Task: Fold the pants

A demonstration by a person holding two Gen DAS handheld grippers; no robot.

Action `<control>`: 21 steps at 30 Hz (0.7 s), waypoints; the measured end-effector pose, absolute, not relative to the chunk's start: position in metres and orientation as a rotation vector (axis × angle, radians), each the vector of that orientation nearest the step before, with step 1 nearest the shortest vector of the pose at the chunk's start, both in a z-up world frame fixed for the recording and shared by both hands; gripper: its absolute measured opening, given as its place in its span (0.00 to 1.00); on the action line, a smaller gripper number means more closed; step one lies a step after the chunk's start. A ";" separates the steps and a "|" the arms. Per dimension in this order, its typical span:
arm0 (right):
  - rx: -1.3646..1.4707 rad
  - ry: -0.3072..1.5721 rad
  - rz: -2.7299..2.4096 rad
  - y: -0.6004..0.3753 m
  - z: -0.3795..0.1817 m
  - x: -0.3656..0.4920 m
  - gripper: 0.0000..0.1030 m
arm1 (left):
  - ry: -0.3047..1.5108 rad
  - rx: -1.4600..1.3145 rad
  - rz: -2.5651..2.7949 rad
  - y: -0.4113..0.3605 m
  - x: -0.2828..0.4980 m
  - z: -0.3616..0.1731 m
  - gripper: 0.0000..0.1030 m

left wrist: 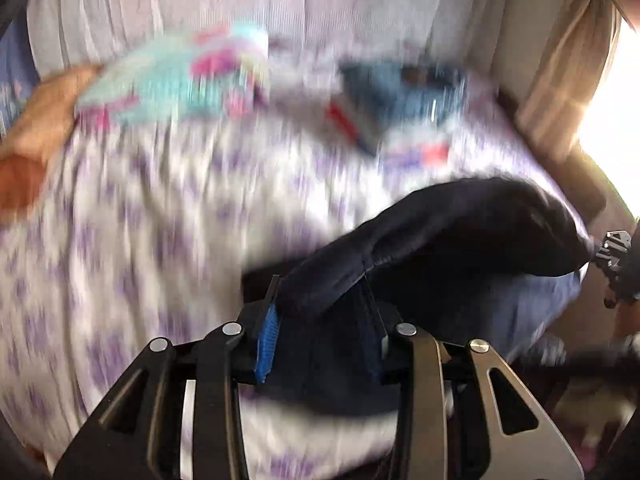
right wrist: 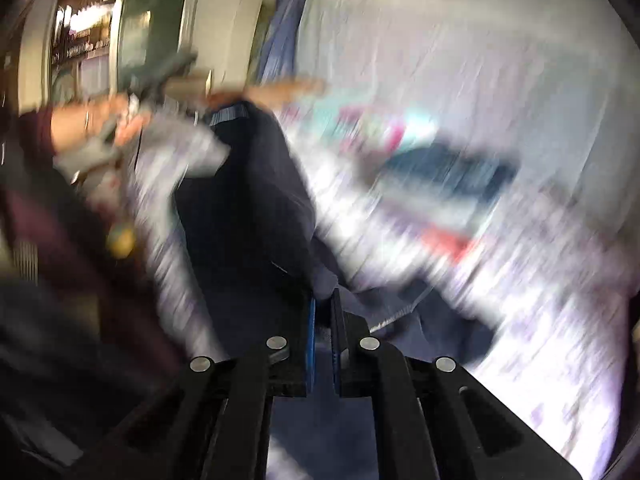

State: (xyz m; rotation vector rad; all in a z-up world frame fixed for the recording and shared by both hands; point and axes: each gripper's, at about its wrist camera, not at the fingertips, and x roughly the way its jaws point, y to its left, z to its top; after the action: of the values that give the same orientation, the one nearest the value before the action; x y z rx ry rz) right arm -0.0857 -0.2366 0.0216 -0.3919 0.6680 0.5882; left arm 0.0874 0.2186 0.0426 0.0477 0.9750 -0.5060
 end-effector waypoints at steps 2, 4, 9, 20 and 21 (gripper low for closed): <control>-0.401 0.796 0.576 -0.229 -0.031 -0.096 0.06 | 1.085 0.068 -0.487 0.229 0.077 0.011 0.33; -0.416 0.837 0.546 -0.224 -0.055 -0.102 0.06 | 1.163 0.072 -0.473 0.237 0.074 -0.011 0.33; -0.379 0.827 0.509 -0.229 -0.051 -0.109 0.11 | 1.159 0.038 -0.486 0.254 0.059 -0.005 0.46; 0.137 0.860 0.296 -0.286 -0.021 -0.111 0.90 | 1.289 -0.326 -0.451 0.224 0.082 -0.031 0.87; 0.144 0.865 0.286 -0.284 -0.023 -0.110 0.90 | 1.340 -0.326 -0.427 0.216 0.086 -0.043 0.87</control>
State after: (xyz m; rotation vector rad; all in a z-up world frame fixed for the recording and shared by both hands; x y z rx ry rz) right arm -0.1102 -0.2839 -0.0232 0.1444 0.8648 0.2862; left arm 0.0864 0.2164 -0.0433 -0.3263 1.3399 -0.4269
